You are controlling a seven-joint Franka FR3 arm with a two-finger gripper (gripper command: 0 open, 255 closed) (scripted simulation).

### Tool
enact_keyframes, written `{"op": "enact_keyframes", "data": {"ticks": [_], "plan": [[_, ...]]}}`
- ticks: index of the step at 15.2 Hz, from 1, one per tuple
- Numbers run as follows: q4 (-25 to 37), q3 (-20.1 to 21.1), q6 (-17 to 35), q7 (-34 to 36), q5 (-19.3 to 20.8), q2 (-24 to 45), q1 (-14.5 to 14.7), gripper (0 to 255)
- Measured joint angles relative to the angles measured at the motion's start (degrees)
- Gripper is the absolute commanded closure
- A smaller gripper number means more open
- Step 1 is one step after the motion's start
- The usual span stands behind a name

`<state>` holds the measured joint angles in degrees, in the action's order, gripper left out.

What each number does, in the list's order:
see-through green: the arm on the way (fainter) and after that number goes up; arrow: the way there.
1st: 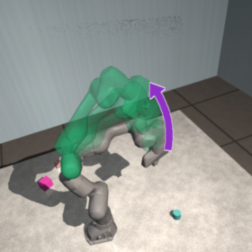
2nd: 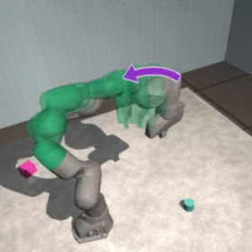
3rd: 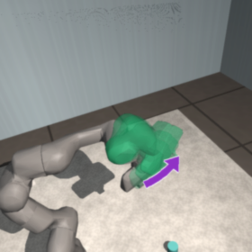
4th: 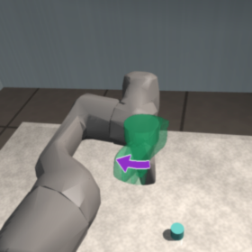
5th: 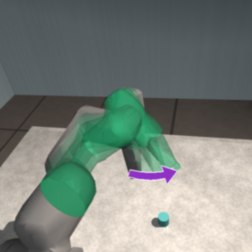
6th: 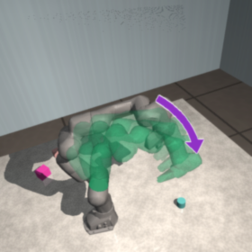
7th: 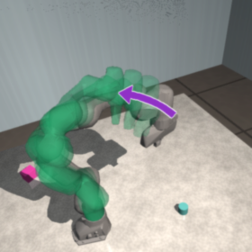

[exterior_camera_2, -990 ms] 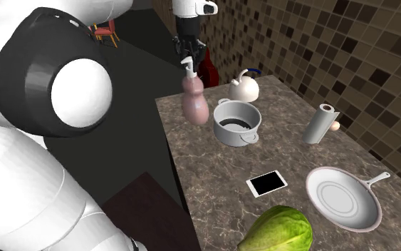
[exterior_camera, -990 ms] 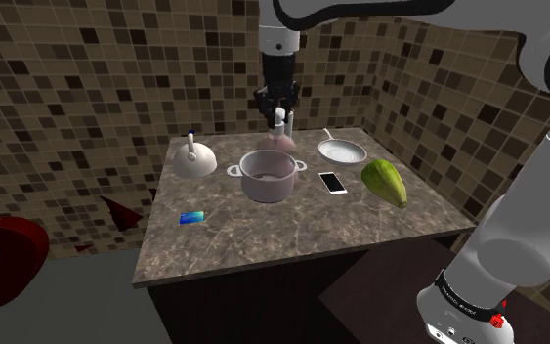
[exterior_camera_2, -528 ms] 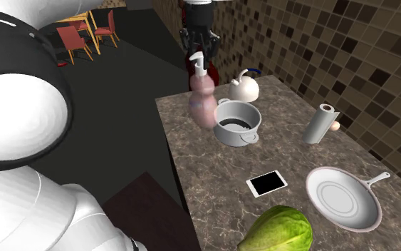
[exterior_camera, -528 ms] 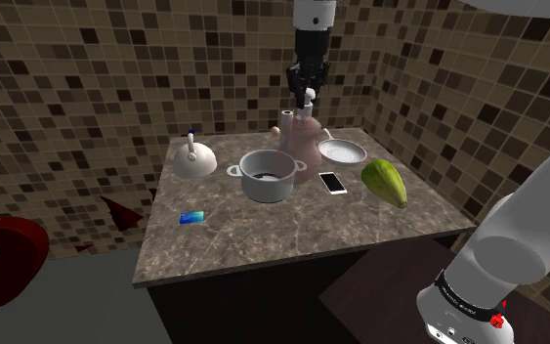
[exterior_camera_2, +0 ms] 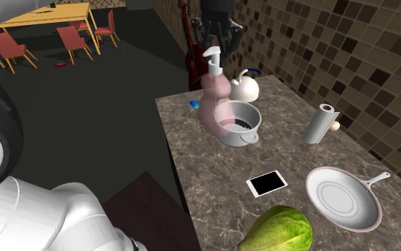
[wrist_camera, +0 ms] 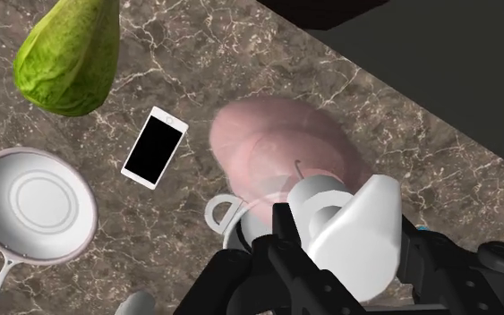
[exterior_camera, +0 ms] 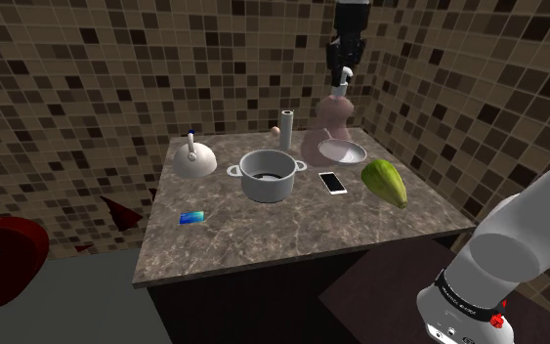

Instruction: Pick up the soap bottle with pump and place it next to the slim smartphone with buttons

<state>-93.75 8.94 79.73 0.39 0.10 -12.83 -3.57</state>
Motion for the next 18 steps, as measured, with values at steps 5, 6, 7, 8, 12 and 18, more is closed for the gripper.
{"op": "enact_keyframes", "data": {"ticks": [5,6,7,8,12,18], "plan": [[4.42,-3.54,-5.35,-5.73,0.84,-1.03,-2.01,255],[5.54,-4.38,-6.67,-7.08,1.05,-1.27,-2.47,255],[6.62,-5.38,-7.84,-8.68,1.31,-1.4,-3.01,255],[8.18,-6.11,-8.98,-9.89,1.57,-1.01,-3.42,255],[13.42,-9.29,-13.19,-15.19,2.51,-0.18,-5.17,255],[20.15,-13.27,-17.58,-22.03,3.53,1.88,-7.4,255]]}}
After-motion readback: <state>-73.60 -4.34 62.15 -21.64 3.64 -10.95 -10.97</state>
